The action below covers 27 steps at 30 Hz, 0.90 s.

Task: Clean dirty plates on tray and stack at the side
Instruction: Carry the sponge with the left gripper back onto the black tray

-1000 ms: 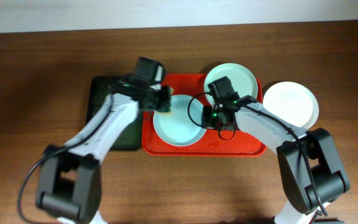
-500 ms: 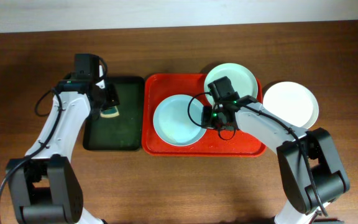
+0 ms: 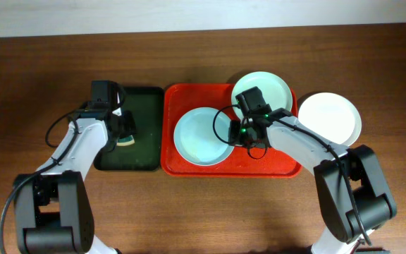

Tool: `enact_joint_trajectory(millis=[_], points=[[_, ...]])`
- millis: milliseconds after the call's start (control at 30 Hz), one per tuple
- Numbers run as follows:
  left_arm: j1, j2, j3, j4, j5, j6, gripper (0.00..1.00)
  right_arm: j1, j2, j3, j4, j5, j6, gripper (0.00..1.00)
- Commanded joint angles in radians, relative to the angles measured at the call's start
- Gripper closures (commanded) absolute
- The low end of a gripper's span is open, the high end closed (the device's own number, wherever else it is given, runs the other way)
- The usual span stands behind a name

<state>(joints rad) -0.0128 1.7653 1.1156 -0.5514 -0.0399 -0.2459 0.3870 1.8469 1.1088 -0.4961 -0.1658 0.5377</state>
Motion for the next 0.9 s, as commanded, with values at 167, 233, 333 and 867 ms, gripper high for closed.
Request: enact_joint_trajectory(millis=[167, 233, 333, 867], points=[[0.001, 0.005, -0.034, -0.002, 0.044, 0.016, 1.00, 0.006, 0.013, -0.006, -0.005, 0.021, -0.006, 0.95], [0.001, 0.006, -0.034, -0.002, 0.044, 0.016, 1.00, 0.006, 0.013, -0.006, -0.005, 0.021, -0.006, 0.95], [0.001, 0.006, -0.034, -0.002, 0.044, 0.016, 1.00, 0.006, 0.013, -0.006, -0.005, 0.021, -0.006, 0.95], [0.002, -0.081, 0.082, -0.037, 0.043, 0.016, 0.66, 0.006, 0.013, -0.006, -0.005, 0.021, -0.006, 0.94]])
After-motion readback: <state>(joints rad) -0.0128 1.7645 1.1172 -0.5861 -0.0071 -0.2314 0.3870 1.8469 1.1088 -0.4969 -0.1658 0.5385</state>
